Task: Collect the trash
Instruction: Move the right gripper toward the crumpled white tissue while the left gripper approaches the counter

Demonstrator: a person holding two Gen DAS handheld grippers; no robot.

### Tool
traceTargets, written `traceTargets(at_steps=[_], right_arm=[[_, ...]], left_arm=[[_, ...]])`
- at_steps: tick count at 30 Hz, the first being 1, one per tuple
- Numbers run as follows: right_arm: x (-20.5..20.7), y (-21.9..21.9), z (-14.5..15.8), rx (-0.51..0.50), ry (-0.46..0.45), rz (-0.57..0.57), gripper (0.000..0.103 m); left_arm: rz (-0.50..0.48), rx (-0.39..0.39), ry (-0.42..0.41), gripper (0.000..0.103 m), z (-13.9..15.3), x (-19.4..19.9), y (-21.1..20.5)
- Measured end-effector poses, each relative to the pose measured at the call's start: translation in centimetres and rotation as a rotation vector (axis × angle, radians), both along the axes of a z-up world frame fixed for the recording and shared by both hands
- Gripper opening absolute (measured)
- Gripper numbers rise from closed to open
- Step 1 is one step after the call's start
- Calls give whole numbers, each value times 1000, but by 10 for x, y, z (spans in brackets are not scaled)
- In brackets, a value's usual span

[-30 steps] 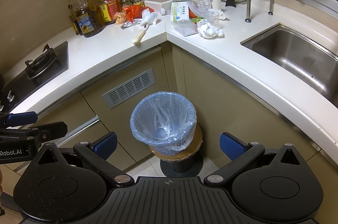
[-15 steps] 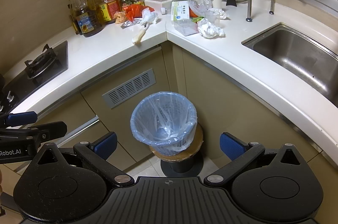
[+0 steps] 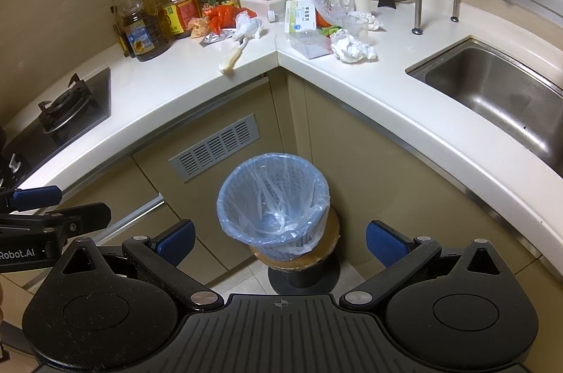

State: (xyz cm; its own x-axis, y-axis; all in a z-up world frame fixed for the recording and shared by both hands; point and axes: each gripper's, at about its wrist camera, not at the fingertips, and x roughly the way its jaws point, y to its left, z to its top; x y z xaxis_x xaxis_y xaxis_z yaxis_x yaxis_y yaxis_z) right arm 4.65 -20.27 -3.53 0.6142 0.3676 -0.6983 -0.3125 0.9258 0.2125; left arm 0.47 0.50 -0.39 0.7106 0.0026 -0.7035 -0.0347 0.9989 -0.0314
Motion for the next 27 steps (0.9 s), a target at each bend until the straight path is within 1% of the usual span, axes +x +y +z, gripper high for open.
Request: traceTargets(at_steps=[7, 11, 20, 27], right_arm=[[10, 4, -2, 1, 9, -6, 103], [26, 7, -3, 8, 22, -23, 103], [66, 15, -7, 37, 36, -70, 103], [100, 14, -7, 116, 33, -173, 103]], left_arm=[[-6, -3, 14, 86, -1, 16, 9], [-12, -5, 24, 86, -2, 28, 16], [-37, -19, 43, 86, -6, 75, 38], [-77, -25, 41, 86, -7, 114, 57]])
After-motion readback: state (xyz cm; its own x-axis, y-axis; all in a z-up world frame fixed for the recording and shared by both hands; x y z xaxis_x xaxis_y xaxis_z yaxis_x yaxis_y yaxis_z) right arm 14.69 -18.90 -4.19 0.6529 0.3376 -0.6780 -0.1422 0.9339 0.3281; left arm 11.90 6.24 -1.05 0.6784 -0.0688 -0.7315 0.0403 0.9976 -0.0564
